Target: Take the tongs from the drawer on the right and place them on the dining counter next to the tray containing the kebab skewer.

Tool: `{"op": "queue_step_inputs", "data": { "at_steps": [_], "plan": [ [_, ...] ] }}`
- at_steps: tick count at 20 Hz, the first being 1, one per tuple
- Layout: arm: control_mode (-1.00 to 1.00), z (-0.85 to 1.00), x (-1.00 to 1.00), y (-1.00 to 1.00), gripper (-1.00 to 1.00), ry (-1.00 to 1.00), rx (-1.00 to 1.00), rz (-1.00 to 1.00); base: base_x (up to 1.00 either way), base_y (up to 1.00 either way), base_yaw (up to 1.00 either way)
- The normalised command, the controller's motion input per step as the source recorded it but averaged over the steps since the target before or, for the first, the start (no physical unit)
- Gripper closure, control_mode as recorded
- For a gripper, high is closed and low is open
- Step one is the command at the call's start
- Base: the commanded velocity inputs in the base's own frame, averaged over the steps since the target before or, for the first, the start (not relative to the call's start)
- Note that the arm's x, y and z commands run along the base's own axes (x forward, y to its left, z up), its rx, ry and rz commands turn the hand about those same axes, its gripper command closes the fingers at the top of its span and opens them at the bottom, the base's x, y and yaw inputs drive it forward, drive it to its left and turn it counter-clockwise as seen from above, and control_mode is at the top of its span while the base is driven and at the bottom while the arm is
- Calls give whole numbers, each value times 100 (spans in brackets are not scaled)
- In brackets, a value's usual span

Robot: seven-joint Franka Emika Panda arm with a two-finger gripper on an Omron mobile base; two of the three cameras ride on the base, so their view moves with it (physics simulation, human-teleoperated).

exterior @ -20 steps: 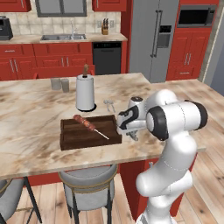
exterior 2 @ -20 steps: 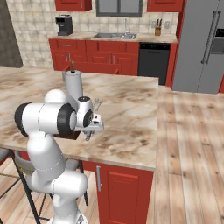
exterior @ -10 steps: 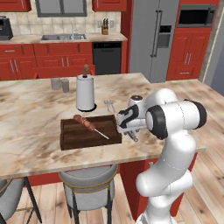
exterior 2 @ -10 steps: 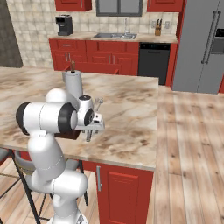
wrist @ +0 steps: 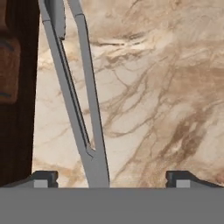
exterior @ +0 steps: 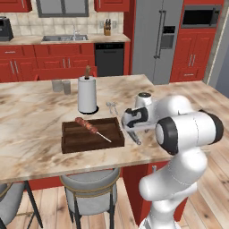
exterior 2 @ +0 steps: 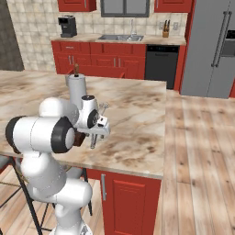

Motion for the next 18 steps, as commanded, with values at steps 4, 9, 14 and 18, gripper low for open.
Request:
{"op": "queue_step_inputs", "data": {
  "at_steps": [4, 9, 14, 18],
  "plan": [
    [-100, 93, -37, -12, -100, -6, 0, -14, 0, 0, 0],
    [-100, 100, -22, -2, -100, -7, 0, -8, 0, 0, 0],
    [-100, 86, -7, 0, -100, -5, 0, -1, 0, 0, 0],
    [-100, 60, -17, 0, -100, -10, 0, 0, 0, 0, 0]
  ]
}}
